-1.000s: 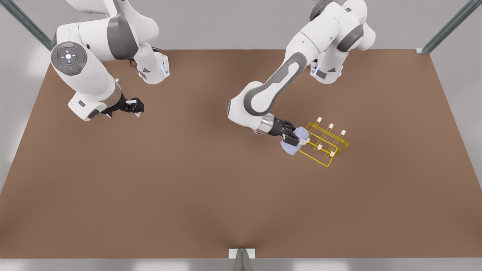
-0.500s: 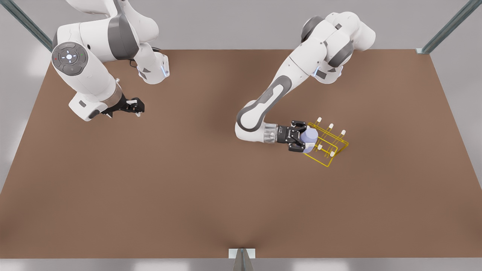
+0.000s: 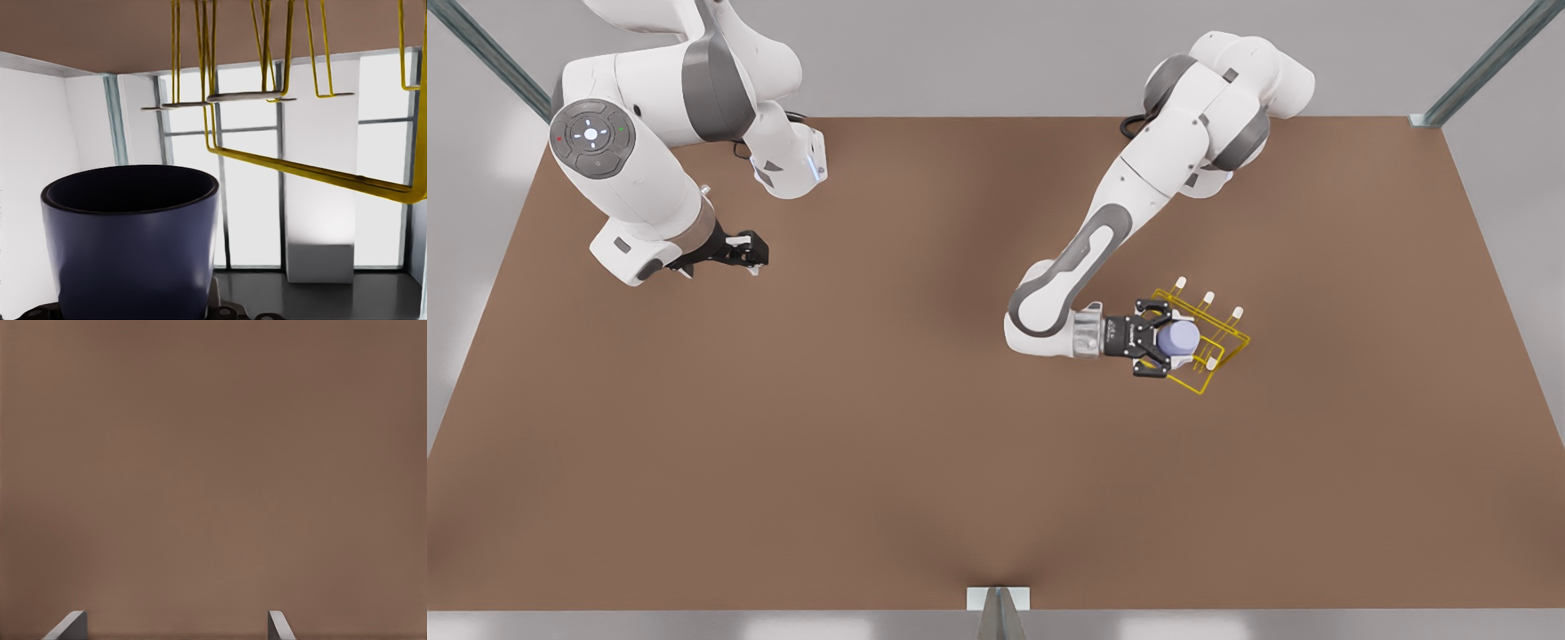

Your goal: Place the cup on the cup holder

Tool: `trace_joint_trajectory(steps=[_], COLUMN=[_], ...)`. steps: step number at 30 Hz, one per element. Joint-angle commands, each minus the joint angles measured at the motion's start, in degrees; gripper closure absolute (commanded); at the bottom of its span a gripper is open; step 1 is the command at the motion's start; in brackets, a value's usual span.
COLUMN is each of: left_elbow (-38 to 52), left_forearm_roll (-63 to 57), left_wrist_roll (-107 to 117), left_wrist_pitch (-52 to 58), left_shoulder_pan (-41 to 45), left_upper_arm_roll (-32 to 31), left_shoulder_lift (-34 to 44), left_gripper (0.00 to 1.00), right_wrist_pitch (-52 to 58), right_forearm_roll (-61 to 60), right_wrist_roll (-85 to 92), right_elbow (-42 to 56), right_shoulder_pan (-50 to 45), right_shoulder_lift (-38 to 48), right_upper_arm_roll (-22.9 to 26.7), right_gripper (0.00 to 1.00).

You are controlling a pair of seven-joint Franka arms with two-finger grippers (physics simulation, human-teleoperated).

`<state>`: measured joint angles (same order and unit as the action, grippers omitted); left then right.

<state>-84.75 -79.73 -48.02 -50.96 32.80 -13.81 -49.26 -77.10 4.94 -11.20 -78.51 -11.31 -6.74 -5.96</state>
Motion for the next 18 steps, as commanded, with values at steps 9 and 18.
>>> trace_joint_trajectory(steps=[9,18], left_elbow=[-0.06,-0.06], left_forearm_roll=[4.32,6.16], left_wrist_roll=[-4.8,-2.08], left_wrist_pitch=[1.04,1.04], left_shoulder_pan=[1.13,1.13], left_upper_arm_roll=[-0.34,-0.34], left_shoulder_lift=[0.21,0.04], left_gripper=[0.32,0.32], right_wrist_pitch=[0.02,0.02], right_forearm_roll=[-0.02,-0.02], right_wrist_roll=[0.04,0.04], right_elbow=[0.03,0.03], right_shoulder_pan=[-0.03,-0.03], right_shoulder_lift=[0.06,0.06], right_upper_arm_roll=[-0.02,-0.02], right_gripper=[0.0,0.0])
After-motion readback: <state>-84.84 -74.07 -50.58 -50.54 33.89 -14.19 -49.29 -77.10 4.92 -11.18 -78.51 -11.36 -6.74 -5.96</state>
